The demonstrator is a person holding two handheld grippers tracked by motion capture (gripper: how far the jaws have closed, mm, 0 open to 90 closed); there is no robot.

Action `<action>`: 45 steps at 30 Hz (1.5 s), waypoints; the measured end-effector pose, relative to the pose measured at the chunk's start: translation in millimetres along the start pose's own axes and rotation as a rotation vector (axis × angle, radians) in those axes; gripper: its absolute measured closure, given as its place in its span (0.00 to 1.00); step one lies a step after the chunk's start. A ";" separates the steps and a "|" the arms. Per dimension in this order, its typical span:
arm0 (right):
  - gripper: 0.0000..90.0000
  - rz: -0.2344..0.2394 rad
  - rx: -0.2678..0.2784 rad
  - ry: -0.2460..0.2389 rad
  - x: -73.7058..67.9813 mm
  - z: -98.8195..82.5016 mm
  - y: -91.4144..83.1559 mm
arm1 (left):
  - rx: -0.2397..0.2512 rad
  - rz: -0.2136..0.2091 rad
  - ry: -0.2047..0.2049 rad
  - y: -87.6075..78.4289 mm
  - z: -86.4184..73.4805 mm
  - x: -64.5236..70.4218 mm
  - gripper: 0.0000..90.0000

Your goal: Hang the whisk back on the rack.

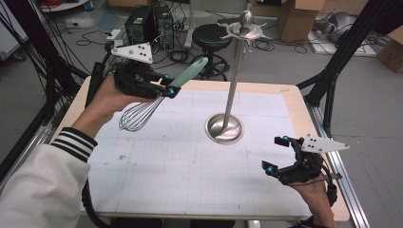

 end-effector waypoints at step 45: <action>0.00 -0.010 0.004 0.024 6.8 -5.6 -3.6 | 0.057 0.023 -0.009 13.0 44.7 -28.3 0.77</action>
Point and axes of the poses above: each handheld gripper's, and its own axes: y roughly forward along the jaws, z roughly out of its top, x roughly to its right, the point moved 2 cm from there along y, roughly forward along the jaws, and after that the axes turned 14 degrees about -x, right-handed, at the moved point
